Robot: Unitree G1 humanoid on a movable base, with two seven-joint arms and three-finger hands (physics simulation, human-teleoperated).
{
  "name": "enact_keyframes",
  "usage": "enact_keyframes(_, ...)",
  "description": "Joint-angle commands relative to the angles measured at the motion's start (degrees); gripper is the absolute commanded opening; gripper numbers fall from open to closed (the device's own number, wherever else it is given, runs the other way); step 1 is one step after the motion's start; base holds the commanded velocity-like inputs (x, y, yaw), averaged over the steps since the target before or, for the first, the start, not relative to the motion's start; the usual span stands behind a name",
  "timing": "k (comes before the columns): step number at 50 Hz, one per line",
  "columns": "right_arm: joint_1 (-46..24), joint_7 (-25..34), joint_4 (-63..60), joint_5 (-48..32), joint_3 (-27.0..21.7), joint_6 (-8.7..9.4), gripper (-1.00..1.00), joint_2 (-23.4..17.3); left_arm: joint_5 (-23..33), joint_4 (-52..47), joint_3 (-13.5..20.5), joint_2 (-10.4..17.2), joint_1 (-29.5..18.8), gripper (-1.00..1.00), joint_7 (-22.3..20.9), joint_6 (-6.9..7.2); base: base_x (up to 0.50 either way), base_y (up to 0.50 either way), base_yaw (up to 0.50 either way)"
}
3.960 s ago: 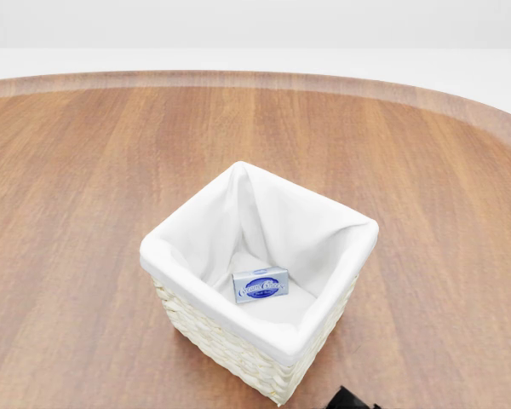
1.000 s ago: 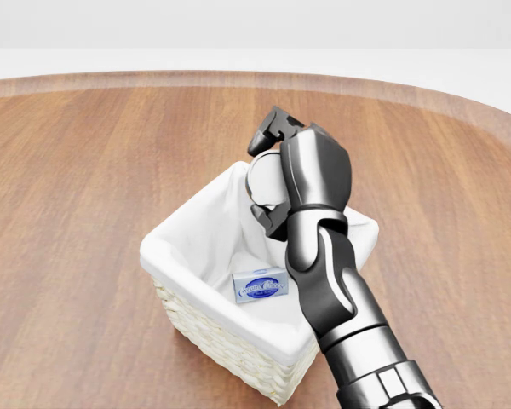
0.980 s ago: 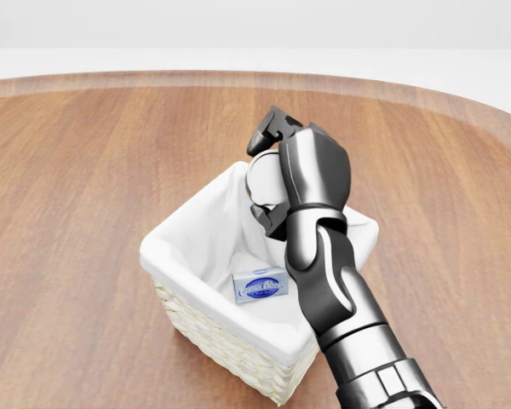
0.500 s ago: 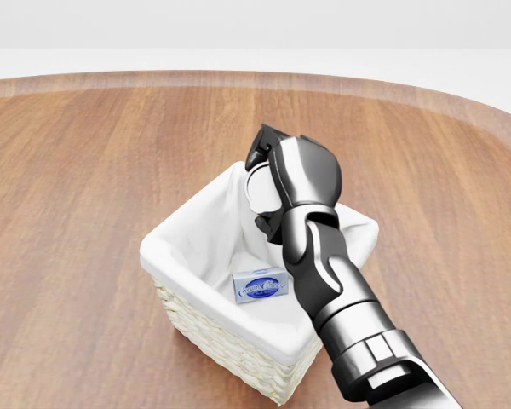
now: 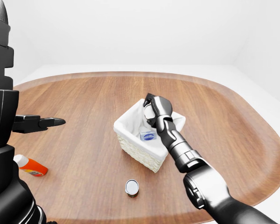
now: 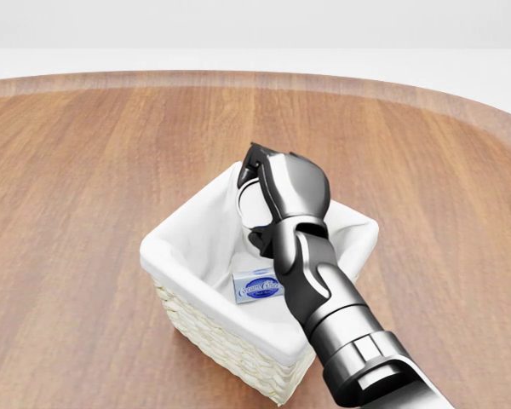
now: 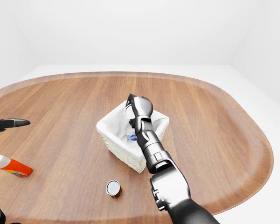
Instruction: Pick up the alphabet soup and the cream cheese box, and put them in the basket.
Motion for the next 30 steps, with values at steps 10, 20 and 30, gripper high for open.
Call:
enact_keyframes(10,-0.9,-3.0,2.4,1.7,0.3,0.00,-1.00,1.0,-0.2,0.3,0.0,-0.3,0.3,1.00,0.4,0.00,0.00,0.00,0.00)
enact_keyframes(20,-1.2,-3.8,4.2,1.7,0.5,0.00,-1.00,1.3,-0.3,0.3,0.0,-0.3,0.3,1.00,0.5,0.00,0.00,0.00,0.00)
enact_keyframes(30,-1.5,-5.2,5.0,2.1,0.2,0.00,1.00,1.3,0.1,-0.5,0.0,0.1,0.0,1.00,-0.4,0.00,0.00,0.00,0.00)
